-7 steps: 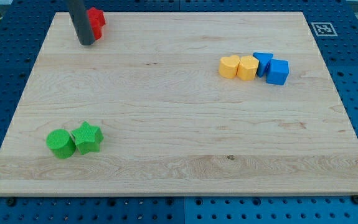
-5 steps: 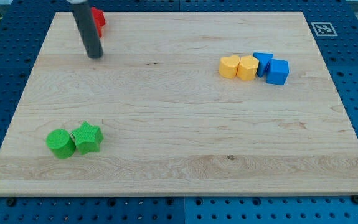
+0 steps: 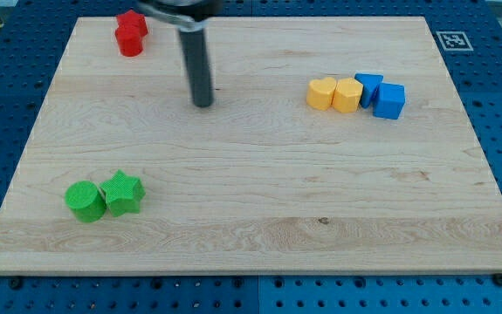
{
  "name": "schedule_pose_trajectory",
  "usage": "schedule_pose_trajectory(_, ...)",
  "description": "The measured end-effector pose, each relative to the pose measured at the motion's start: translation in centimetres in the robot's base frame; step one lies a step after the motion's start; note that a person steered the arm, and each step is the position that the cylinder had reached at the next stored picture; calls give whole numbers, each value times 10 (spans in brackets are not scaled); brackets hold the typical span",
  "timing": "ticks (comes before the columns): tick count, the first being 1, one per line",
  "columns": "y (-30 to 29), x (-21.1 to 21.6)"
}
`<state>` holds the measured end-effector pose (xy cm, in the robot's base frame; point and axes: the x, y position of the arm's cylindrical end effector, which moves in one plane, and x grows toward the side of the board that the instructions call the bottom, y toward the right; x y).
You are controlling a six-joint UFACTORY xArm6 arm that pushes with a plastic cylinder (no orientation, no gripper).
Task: Separate the group of blocks
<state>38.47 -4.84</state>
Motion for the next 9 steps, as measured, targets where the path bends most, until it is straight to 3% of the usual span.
schedule_pose_trajectory(1,29,-1)
schedule_pose_trajectory(3,65,-59)
schedule_pose_trajectory(5,198,-68)
schedule_pose_trajectory(6,236,-54)
schedule_pose_trajectory(9,182,-51)
